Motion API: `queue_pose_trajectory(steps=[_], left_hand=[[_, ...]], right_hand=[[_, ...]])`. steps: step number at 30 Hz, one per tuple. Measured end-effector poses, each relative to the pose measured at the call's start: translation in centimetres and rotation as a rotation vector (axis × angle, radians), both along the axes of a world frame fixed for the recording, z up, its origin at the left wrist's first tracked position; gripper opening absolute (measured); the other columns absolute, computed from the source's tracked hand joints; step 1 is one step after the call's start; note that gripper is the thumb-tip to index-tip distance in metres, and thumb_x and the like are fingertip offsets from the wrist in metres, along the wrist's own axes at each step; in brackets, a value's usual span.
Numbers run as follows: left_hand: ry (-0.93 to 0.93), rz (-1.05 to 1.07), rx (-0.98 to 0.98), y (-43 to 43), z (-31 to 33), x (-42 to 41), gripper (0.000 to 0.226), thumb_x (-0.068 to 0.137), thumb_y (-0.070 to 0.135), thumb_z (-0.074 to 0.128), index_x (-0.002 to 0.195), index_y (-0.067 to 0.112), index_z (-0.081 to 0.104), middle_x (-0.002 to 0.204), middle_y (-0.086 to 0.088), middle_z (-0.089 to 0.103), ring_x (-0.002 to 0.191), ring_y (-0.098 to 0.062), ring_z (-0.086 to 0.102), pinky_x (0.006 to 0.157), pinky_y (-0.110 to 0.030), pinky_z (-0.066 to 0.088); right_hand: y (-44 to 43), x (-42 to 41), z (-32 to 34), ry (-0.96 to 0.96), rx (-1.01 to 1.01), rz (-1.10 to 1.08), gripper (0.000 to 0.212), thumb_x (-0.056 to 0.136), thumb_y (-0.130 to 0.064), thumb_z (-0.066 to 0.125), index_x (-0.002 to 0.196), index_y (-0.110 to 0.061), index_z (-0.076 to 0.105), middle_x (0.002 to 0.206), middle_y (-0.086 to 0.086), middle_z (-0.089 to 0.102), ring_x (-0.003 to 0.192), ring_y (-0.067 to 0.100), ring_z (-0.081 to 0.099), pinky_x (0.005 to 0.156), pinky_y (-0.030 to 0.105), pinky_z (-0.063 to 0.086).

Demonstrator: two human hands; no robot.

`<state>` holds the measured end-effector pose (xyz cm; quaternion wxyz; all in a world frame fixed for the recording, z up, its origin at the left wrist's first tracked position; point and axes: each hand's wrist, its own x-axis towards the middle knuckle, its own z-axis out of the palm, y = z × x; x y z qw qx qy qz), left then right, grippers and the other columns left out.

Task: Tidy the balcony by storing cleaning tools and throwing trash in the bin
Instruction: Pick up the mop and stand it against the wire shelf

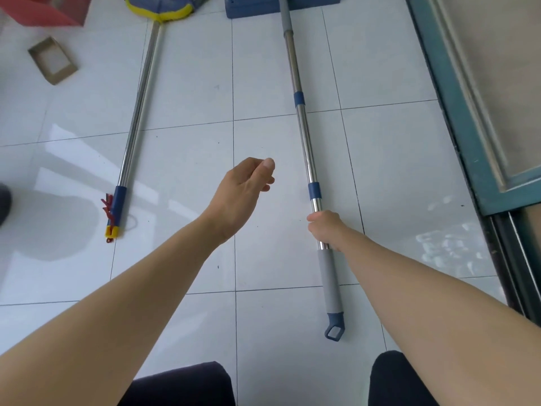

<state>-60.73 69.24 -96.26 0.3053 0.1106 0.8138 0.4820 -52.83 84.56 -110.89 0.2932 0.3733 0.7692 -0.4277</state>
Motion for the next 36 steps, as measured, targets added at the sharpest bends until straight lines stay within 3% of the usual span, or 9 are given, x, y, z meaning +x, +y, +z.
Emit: queue_pose_trajectory(steps=[4, 9, 15, 18, 25, 28, 30, 31, 36], left_hand=[[0.014, 0.016, -0.008, -0.9, 0.6, -0.2, 0.035, 0.097, 0.042, 0.042, 0.112, 0.016, 0.059, 0.104, 0.002, 0.065, 0.101, -0.014, 0.062, 0.087, -0.022, 0.044], [0.088, -0.007, -0.064, -3.3, 1.9, -1.3, 0.018, 0.095, 0.019, 0.050, 0.106, 0.026, 0.062, 0.105, 0.000, 0.064, 0.091, -0.019, 0.060, 0.066, -0.017, 0.046], [0.150, -0.083, -0.084, -7.1, 7.2, -2.5, 0.035, 0.093, 0.006, 0.050, 0.095, 0.036, 0.067, 0.111, 0.008, 0.064, 0.093, -0.009, 0.059, 0.055, -0.014, 0.044], [0.166, -0.106, -0.024, -8.0, 12.9, -2.9, 0.046, 0.090, -0.002, 0.051, 0.095, 0.041, 0.067, 0.113, 0.007, 0.062, 0.096, -0.009, 0.061, 0.083, -0.029, 0.050], [0.203, -0.230, 0.062, -9.7, 28.5, -3.0, 0.067, 0.078, -0.014, 0.062, 0.111, 0.044, 0.057, 0.121, 0.013, 0.048, 0.105, -0.001, 0.054, 0.089, -0.018, 0.049], [0.183, 0.122, 0.139, -10.2, 34.6, -3.7, 0.050, 0.096, -0.013, 0.035, 0.136, 0.016, 0.043, 0.133, 0.017, 0.041, 0.087, 0.031, 0.045, 0.084, 0.002, 0.037], [0.354, 0.220, 0.026, -9.8, 41.1, -4.0, 0.032, 0.101, -0.005, 0.022, 0.126, -0.008, 0.041, 0.115, 0.001, 0.059, 0.067, 0.022, 0.050, 0.070, 0.004, 0.037], [0.036, 0.154, 0.021, -9.2, 44.9, -4.3, 0.027, 0.098, 0.000, 0.038, 0.122, 0.002, 0.049, 0.101, 0.005, 0.061, 0.067, 0.014, 0.054, 0.064, 0.002, 0.039], [0.176, 0.201, 0.226, -9.5, 53.8, -6.3, 0.031, 0.088, 0.015, 0.063, 0.114, 0.030, 0.057, 0.088, 0.023, 0.063, 0.081, 0.013, 0.059, 0.066, 0.000, 0.041]], right_hand=[[-1.2, -0.1, 0.5, 0.163, 0.016, -0.073, 0.048, 0.086, 0.001, 0.042, 0.127, -0.018, 0.060, 0.134, 0.009, 0.054, 0.100, 0.023, 0.055, 0.082, 0.026, 0.046], [-2.5, -4.5, 5.8, 0.403, -0.131, -0.064, 0.041, 0.082, -0.008, 0.052, 0.117, -0.021, 0.067, 0.126, 0.002, 0.061, 0.100, 0.018, 0.057, 0.091, 0.027, 0.048], [-3.9, -10.5, 16.4, 0.576, -0.296, -0.143, 0.028, 0.084, -0.008, 0.056, 0.107, -0.016, 0.070, 0.069, -0.005, 0.054, 0.052, 0.012, 0.046, 0.049, 0.019, 0.042], [-4.3, -12.3, 22.1, 0.578, -0.329, -0.202, 0.024, 0.084, -0.009, 0.056, 0.102, -0.018, 0.070, 0.062, -0.001, 0.051, 0.055, 0.015, 0.045, 0.055, 0.024, 0.042], [-4.9, -15.5, 36.6, 0.519, -0.462, -0.344, 0.023, 0.087, -0.011, 0.060, 0.109, -0.014, 0.068, 0.077, 0.001, 0.055, 0.071, 0.017, 0.051, 0.078, 0.037, 0.053], [-5.8, -16.4, 43.6, 0.472, -0.537, -0.378, 0.015, 0.089, -0.014, 0.060, 0.103, -0.013, 0.065, 0.094, 0.006, 0.057, 0.084, 0.021, 0.054, 0.084, 0.040, 0.055], [-6.4, -16.9, 48.6, 0.424, -0.576, -0.405, 0.011, 0.090, -0.018, 0.058, 0.098, -0.011, 0.060, 0.096, 0.011, 0.056, 0.084, 0.022, 0.055, 0.079, 0.038, 0.056], [-6.7, -17.3, 51.6, 0.401, -0.588, -0.403, 0.013, 0.091, -0.021, 0.056, 0.099, -0.010, 0.057, 0.094, 0.012, 0.057, 0.080, 0.022, 0.056, 0.070, 0.035, 0.057], [-7.8, -17.7, 62.1, 0.400, -0.389, -0.087, 0.028, 0.090, -0.018, 0.047, 0.111, -0.012, 0.065, 0.081, 0.010, 0.057, 0.059, 0.018, 0.051, 0.054, 0.025, 0.049]])
